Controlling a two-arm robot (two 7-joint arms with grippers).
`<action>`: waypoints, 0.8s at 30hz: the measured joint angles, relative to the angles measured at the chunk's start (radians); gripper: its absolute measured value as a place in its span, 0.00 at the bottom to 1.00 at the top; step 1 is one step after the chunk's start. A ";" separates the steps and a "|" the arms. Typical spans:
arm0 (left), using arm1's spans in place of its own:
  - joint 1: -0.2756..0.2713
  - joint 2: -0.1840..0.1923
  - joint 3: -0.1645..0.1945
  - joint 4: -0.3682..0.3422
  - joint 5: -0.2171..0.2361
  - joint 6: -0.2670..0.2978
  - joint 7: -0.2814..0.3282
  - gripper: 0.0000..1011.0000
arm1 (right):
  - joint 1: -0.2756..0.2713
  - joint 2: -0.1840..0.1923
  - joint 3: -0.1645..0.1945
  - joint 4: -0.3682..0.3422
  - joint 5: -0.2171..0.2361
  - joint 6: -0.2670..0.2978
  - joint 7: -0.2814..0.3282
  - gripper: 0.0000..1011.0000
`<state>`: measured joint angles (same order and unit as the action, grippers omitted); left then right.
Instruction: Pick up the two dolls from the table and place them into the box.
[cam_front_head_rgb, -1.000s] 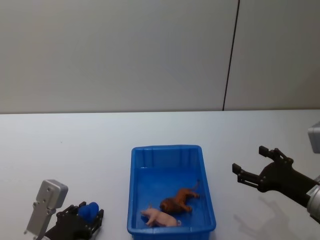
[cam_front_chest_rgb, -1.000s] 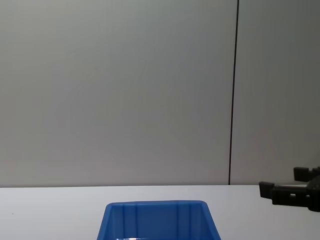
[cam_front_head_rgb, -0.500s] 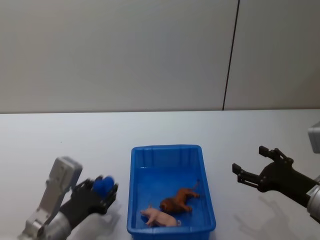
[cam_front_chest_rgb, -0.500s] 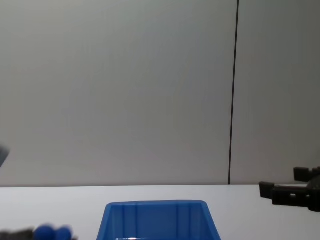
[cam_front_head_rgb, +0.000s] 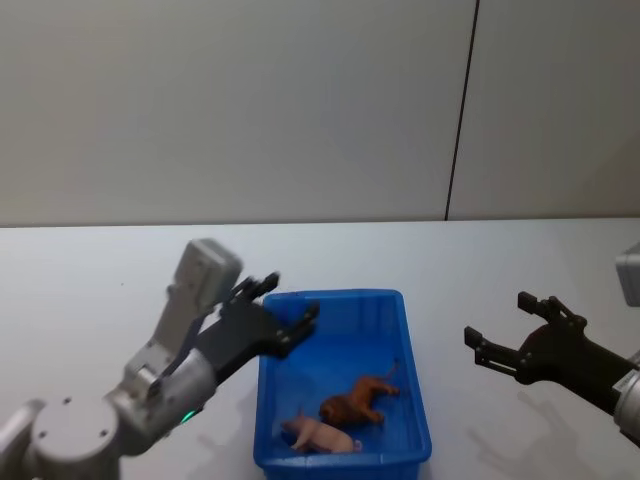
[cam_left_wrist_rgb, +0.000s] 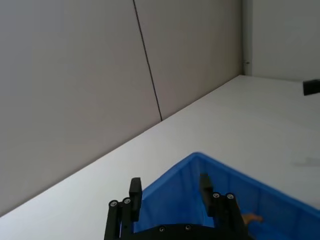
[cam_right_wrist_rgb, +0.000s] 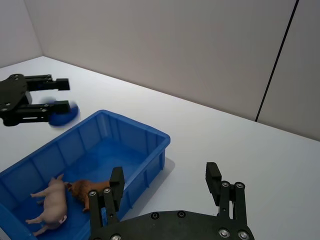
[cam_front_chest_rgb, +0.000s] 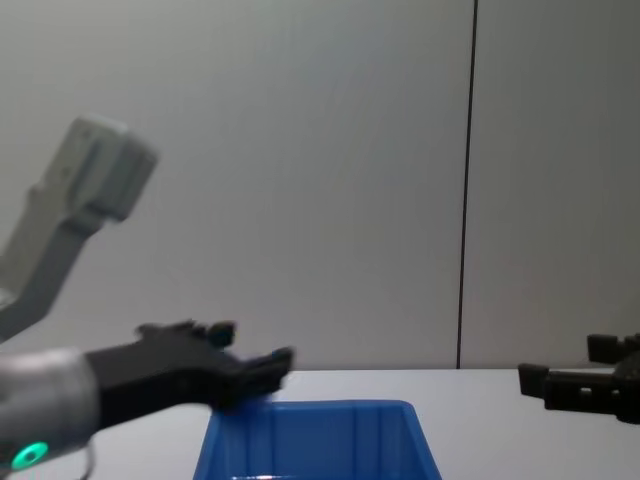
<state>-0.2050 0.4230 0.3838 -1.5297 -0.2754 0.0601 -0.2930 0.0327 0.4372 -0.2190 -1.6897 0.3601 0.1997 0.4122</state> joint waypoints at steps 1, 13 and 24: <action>-0.008 -0.008 0.003 0.003 0.004 0.002 -0.004 0.70 | 0.000 0.000 0.000 0.000 0.000 0.000 0.000 0.99; -0.100 -0.096 0.026 0.053 0.030 0.013 -0.040 0.99 | 0.000 0.000 0.000 0.000 0.000 0.000 0.000 0.99; -0.128 -0.122 0.025 0.064 0.025 -0.002 -0.023 0.99 | 0.000 0.000 0.000 0.000 0.000 0.000 0.000 0.99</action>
<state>-0.3333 0.3013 0.4088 -1.4657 -0.2503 0.0579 -0.3159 0.0327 0.4372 -0.2190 -1.6897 0.3601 0.1997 0.4122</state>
